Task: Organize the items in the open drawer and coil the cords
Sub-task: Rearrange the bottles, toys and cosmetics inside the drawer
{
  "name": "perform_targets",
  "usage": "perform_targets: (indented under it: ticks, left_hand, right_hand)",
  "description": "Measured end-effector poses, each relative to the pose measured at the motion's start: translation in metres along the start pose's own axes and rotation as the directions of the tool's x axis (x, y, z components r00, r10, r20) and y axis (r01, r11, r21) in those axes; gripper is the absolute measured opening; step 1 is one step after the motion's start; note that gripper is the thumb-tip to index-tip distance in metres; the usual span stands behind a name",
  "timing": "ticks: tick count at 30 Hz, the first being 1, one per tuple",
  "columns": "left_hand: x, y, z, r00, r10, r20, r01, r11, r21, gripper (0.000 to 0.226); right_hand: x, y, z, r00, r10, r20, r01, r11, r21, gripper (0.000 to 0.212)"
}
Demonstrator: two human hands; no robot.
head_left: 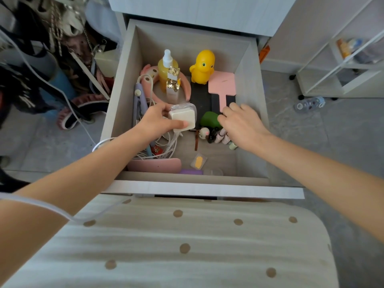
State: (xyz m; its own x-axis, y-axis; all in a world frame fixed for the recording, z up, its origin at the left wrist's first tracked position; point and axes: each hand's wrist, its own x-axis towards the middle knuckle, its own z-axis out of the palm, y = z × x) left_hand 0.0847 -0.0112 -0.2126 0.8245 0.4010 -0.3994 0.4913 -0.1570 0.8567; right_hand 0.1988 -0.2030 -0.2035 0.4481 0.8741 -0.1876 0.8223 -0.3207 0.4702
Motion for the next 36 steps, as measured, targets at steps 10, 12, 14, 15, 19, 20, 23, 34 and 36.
perform_targets:
  ticks: [10, 12, 14, 15, 19, 20, 23, 34, 36]
  left_hand:
    - [0.000, 0.002, -0.001, 1.000, 0.004, -0.014, -0.004, 1.000, -0.010, 0.054]
    - [0.001, 0.002, -0.002, 1.000, -0.007, -0.025, 0.007, 1.000, -0.021, 0.053]
    - [0.002, 0.000, -0.003, 0.999, -0.023, -0.040, 0.022, 0.999, -0.031, 0.052]
    - [0.003, -0.001, -0.005, 0.998, -0.032, -0.051, 0.030, 0.999, -0.036, 0.050]
    - [0.005, 0.000, -0.008, 0.995, -0.047, -0.088, 0.040, 0.997, -0.072, 0.049]
    - [0.005, 0.001, -0.008, 0.995, -0.045, -0.090, 0.037, 0.995, -0.088, 0.047]
    - [0.004, 0.003, -0.009, 0.995, -0.038, -0.095, 0.026, 0.993, -0.119, 0.040]
    - [0.003, 0.000, -0.009, 0.992, -0.043, -0.119, 0.031, 0.994, -0.106, 0.039]
    - [0.003, 0.000, -0.010, 0.991, -0.037, -0.125, 0.022, 0.993, -0.119, 0.037]
  right_hand:
    - [0.021, 0.011, -0.023, 0.972, 0.214, 0.098, -0.228, 0.747, 0.625, 0.030]
    - [0.045, 0.014, -0.023, 0.961, 0.132, 0.242, -0.255, 0.754, 0.605, 0.038]
    - [0.069, 0.017, -0.023, 0.914, -0.009, 0.405, -0.249, 0.776, 0.579, 0.050]
    - [0.079, 0.019, -0.022, 0.876, -0.084, 0.475, -0.252, 0.761, 0.598, 0.056]
    - [0.105, 0.028, -0.014, 0.767, -0.242, 0.594, -0.286, 0.700, 0.654, 0.064]
    - [0.108, 0.029, -0.011, 0.763, -0.239, 0.601, -0.286, 0.708, 0.645, 0.064]
    - [0.113, 0.033, -0.006, 0.790, -0.227, 0.570, -0.263, 0.713, 0.650, 0.057]
    - [0.121, 0.022, -0.006, 0.953, 0.267, 0.143, -0.303, 0.845, 0.441, 0.045]
    - [0.110, 0.020, -0.012, 0.944, 0.328, 0.012, -0.296, 0.834, 0.465, 0.038]
